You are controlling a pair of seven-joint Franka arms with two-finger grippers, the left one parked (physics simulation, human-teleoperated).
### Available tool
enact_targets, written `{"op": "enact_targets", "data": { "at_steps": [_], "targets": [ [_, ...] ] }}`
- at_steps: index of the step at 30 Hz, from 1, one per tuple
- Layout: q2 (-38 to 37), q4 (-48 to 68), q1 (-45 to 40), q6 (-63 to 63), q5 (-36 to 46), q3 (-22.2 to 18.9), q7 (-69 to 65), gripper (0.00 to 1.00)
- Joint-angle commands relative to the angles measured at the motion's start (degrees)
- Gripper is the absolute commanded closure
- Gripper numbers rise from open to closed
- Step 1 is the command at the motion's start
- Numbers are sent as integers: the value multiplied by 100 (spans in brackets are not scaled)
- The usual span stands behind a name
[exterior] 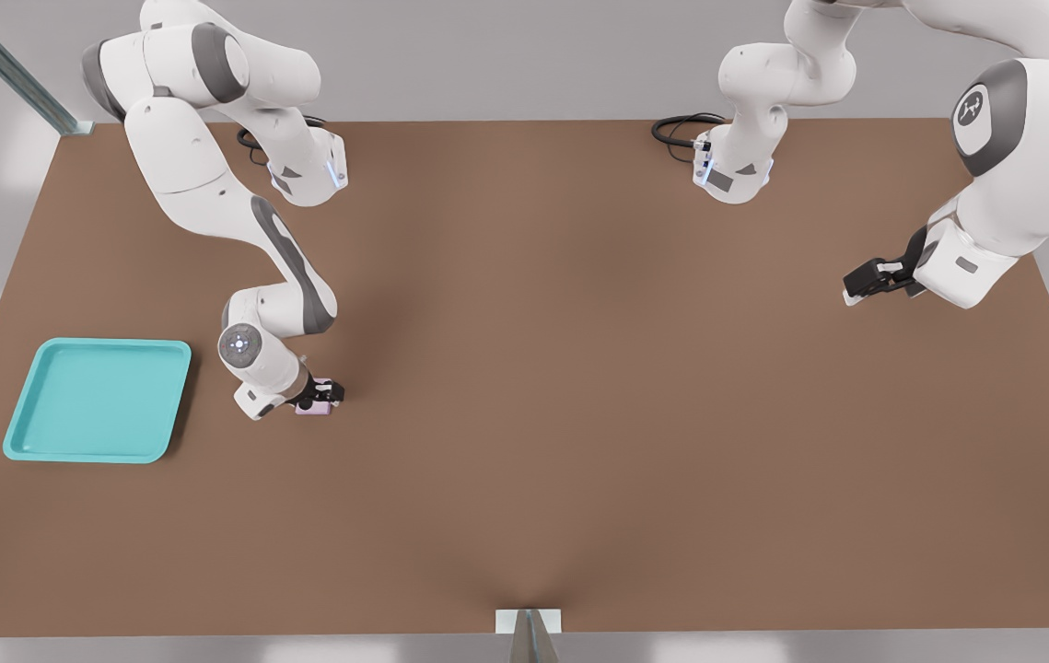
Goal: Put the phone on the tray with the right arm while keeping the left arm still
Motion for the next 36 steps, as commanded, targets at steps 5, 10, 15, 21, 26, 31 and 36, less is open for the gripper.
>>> {"op": "enact_targets", "data": {
  "at_steps": [5,10,15,21,26,31,36],
  "targets": [
    [8,2,-9,27,0,1,-208,12],
    [25,2,-45,79,0,1,-208,18],
    [-62,11,-45,62,0,1,-208,24],
    [-142,441,-45,0,0,1,-199,24],
    [420,2339,-80,-1195,0,1,-472,25],
    [544,2498,-660,-1318,18,-70,-1588,25],
    [535,2393,-1582,-1353,35,176,-2563,26]
  ]
}}
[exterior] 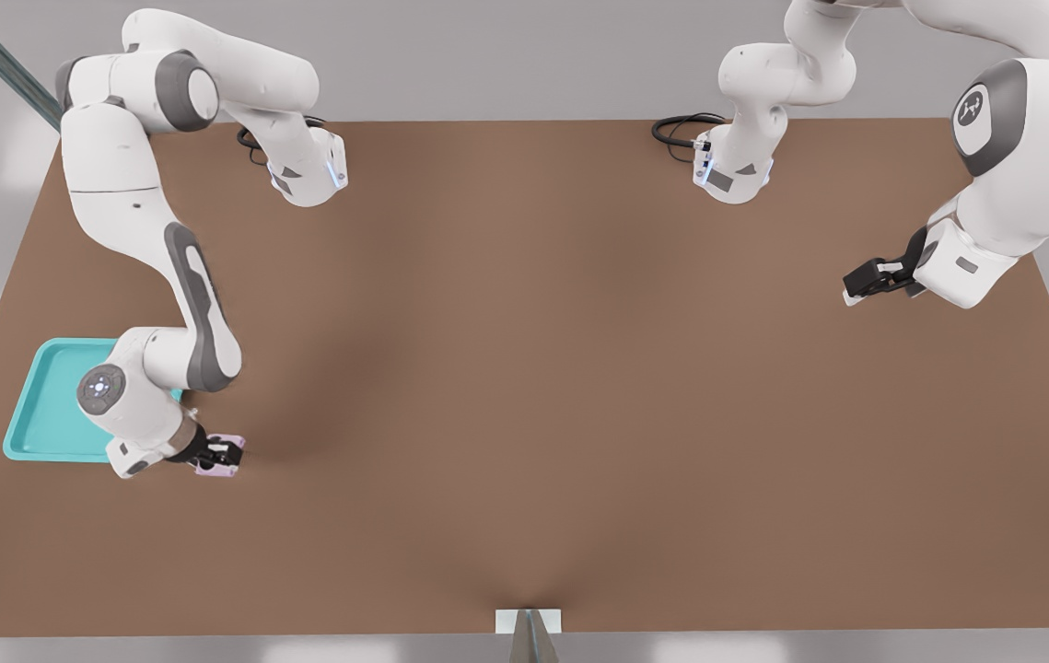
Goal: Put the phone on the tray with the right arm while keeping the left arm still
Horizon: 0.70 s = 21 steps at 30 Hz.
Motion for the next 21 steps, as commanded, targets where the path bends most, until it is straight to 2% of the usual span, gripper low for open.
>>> {"op": "enact_targets", "data": {
  "at_steps": [1,3,5,14,15,16,20,21],
  "targets": [
    [-1,-37,-416,-195,-23,186,-1808,26],
    [-9,-98,-688,-195,-23,186,-2159,26],
    [-9,-177,-1268,-204,-23,475,-2625,26],
    [87,-133,-2490,-291,-15,476,-4146,26],
    [87,-125,-2499,-318,-15,467,-4173,10],
    [87,-116,-2517,-318,-15,467,-4173,0],
    [87,-107,-2508,-327,-15,484,-4146,0],
    [-88,165,-2517,-519,-15,844,-3998,0]
  ]
}}
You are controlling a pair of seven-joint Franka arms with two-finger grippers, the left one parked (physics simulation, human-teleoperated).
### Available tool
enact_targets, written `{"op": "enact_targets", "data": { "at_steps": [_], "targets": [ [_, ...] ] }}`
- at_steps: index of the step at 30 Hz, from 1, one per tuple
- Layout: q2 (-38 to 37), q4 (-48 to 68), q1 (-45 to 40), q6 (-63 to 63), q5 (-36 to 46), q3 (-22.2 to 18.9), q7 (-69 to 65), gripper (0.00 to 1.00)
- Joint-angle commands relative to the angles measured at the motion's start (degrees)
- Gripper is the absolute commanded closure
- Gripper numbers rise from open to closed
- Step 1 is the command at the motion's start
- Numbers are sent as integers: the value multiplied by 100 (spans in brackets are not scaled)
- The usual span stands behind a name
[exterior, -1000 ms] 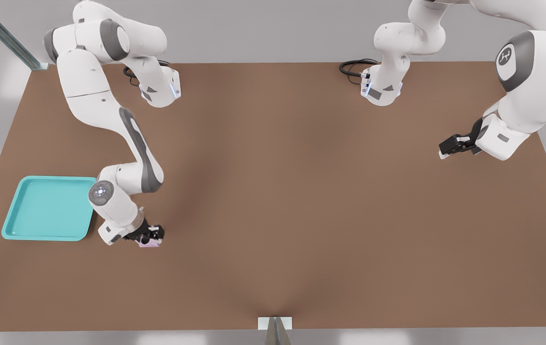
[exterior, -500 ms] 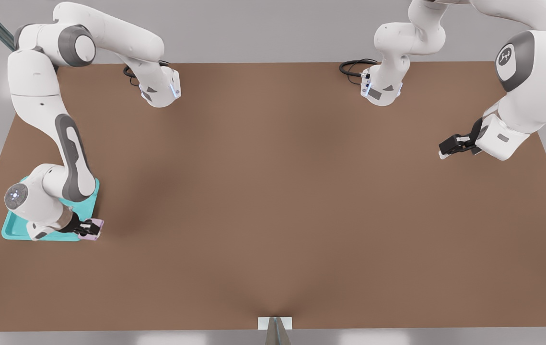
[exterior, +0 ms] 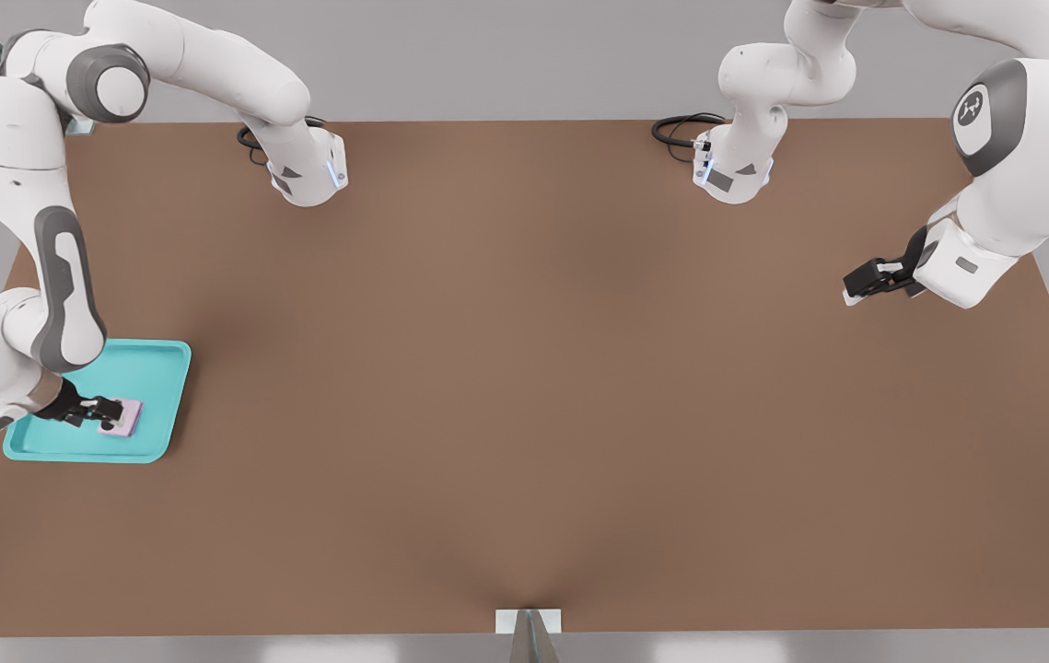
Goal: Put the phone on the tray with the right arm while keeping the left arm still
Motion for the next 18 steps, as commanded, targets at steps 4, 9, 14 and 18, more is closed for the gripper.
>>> {"op": "enact_targets", "data": {
  "at_steps": [4,9,14,18],
  "targets": [
    [-1186,1888,852,-4161,-1438,2382,2906,0],
    [-3226,1152,3883,-5087,-96,-953,3066,0],
    [-2153,2312,5141,-5298,-26,-2467,2661,0],
    [-2399,1995,5167,-5034,247,-2739,2731,0]
  ]
}}
